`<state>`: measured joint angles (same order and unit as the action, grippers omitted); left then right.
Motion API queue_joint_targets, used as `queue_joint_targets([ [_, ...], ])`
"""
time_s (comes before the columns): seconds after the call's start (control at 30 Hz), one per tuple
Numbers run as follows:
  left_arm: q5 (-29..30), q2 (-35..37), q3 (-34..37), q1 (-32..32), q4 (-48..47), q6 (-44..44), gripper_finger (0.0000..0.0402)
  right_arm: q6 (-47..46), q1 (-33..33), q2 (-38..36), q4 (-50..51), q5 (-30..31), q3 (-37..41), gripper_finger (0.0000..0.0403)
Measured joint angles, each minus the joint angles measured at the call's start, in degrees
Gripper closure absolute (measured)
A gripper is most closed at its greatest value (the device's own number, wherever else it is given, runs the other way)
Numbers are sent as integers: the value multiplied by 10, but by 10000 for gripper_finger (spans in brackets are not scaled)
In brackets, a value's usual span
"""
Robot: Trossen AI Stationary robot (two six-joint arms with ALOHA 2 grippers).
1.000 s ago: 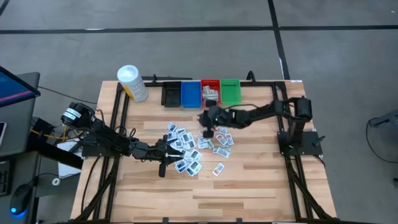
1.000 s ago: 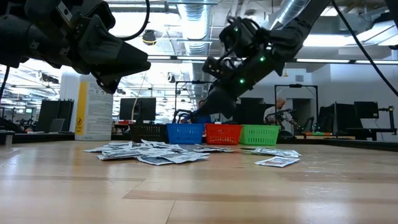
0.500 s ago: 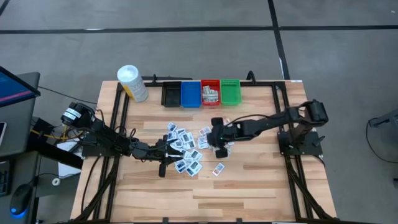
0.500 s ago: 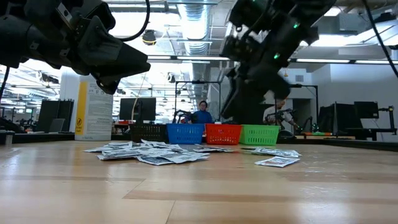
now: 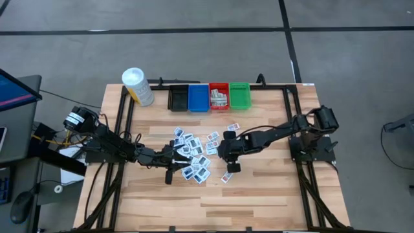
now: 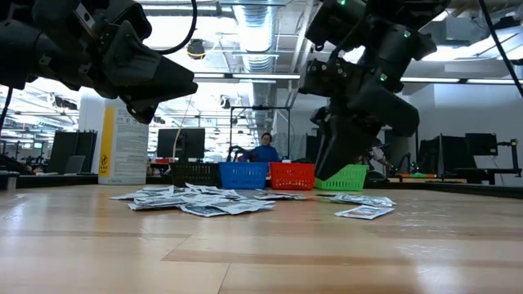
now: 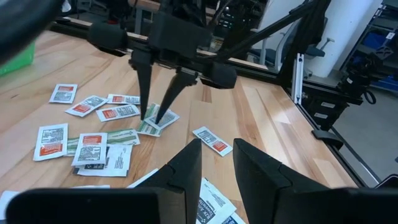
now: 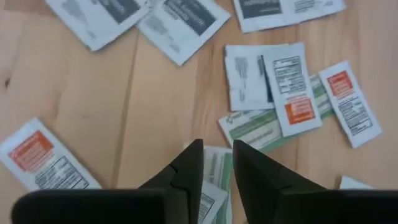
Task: Pick & Place First Aid Supplies
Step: Put the green bandage pack into the red bin
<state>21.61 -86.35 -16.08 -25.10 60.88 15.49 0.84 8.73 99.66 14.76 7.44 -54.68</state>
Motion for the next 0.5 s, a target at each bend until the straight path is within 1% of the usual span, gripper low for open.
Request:
queue_joint_targets([
  [0.1, 0, 0, 0, 0, 0, 0, 309, -18, -5, 0, -3, 0, -1, 301],
  [0.23, 0, 0, 0, 0, 0, 0, 309, -26, -7, 0, -1, -1, -1, 260],
  [0.37, 0, 0, 0, 0, 0, 0, 309, -31, -7, 0, 0, -32, -1, 221],
  [0.5, 0, 0, 0, 0, 0, 0, 309, -32, -5, 0, 0, -35, -1, 199],
])
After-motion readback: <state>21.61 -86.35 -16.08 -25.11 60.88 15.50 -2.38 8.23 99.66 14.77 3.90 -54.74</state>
